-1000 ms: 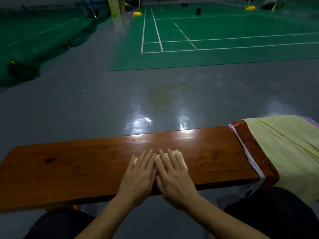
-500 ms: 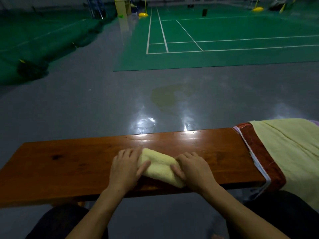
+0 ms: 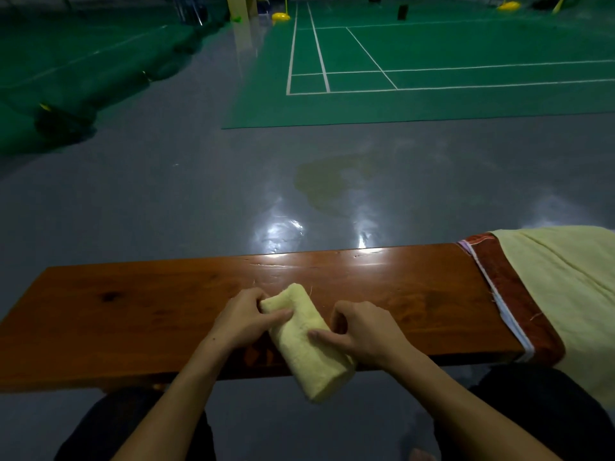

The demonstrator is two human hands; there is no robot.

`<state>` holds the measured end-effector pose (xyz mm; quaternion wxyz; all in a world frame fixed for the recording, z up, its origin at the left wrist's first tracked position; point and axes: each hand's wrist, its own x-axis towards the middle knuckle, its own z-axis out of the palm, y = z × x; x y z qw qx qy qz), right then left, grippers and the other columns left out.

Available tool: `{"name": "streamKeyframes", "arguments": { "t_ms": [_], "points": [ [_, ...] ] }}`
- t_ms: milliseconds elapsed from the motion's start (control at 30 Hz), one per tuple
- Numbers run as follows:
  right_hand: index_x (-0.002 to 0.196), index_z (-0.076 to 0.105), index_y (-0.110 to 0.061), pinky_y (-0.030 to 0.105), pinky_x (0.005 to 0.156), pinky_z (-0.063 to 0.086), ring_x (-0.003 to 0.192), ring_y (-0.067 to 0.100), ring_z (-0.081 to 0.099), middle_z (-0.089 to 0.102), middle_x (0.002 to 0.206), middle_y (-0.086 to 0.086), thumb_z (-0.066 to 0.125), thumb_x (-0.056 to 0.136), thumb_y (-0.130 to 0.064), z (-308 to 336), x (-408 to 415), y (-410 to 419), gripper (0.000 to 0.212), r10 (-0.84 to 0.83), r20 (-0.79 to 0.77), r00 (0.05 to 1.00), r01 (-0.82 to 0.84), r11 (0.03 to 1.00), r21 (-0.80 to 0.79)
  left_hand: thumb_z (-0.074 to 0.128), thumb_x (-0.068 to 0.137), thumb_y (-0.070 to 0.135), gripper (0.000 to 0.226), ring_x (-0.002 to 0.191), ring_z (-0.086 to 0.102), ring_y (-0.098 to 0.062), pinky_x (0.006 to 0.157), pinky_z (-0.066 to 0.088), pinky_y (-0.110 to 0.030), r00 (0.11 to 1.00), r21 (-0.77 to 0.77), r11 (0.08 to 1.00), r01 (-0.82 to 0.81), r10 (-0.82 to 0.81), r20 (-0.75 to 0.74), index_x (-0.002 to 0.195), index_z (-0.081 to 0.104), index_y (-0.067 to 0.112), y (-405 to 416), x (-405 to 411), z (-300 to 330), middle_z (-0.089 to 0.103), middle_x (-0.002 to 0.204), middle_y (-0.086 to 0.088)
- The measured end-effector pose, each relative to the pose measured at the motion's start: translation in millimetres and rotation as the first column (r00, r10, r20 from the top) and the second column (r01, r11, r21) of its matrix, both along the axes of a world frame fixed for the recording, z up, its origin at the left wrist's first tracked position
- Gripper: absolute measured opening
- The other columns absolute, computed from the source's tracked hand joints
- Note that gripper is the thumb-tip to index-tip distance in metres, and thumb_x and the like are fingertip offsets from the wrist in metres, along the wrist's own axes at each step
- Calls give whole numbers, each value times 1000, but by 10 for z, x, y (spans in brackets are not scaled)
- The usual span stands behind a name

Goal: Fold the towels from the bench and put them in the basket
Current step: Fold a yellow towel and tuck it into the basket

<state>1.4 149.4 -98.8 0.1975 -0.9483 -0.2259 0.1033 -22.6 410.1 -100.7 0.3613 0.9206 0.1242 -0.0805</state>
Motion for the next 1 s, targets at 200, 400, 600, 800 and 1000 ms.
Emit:
{"name": "streamKeyframes", "arguments": {
  "t_ms": [200,400,600,800,1000],
  "points": [
    [140,52,-38,36,93,54,113,7,51,60,125,-21,57,81,-88,-12,32,189,78,42,-89,995,-13,950,312,81,90,9,17,83,72,-9,66,56,-25,971,-440,897,41,68,229,99,67,15,-84,-9,210,74,92,2],
    [131,62,-29,45,87,62,104,10,70,72,116,-12,81,84,-56,-38,106,395,57,137,-299,944,60,823,565,77,92,7,23,82,71,-11,61,59,-31,926,-613,790,-27,250,281,108,61,5,-25,32,375,72,88,-3],
    [112,66,-26,48,74,58,89,23,66,69,98,-4,75,87,-35,40,34,531,28,91,-176,980,52,740,671,82,88,11,25,79,73,-11,59,60,-30,867,-651,752,-102,388,313,106,66,6,172,-85,562,74,89,-5],
    [113,69,-28,19,66,50,84,5,65,69,95,-17,82,89,-26,390,-133,879,27,95,38,995,-97,747,657,84,84,4,24,82,72,-18,64,64,-32,727,-760,629,-166,598,336,105,72,2,540,-468,843,78,87,-4],
    [119,72,-24,30,72,54,89,11,69,73,100,-13,81,92,-36,802,-507,1561,31,263,162,951,-304,710,636,86,84,11,30,87,76,-17,66,63,-31,519,-800,563,-208,757,397,110,73,4,1106,-1302,1051,81,95,-6]
  ]
}}
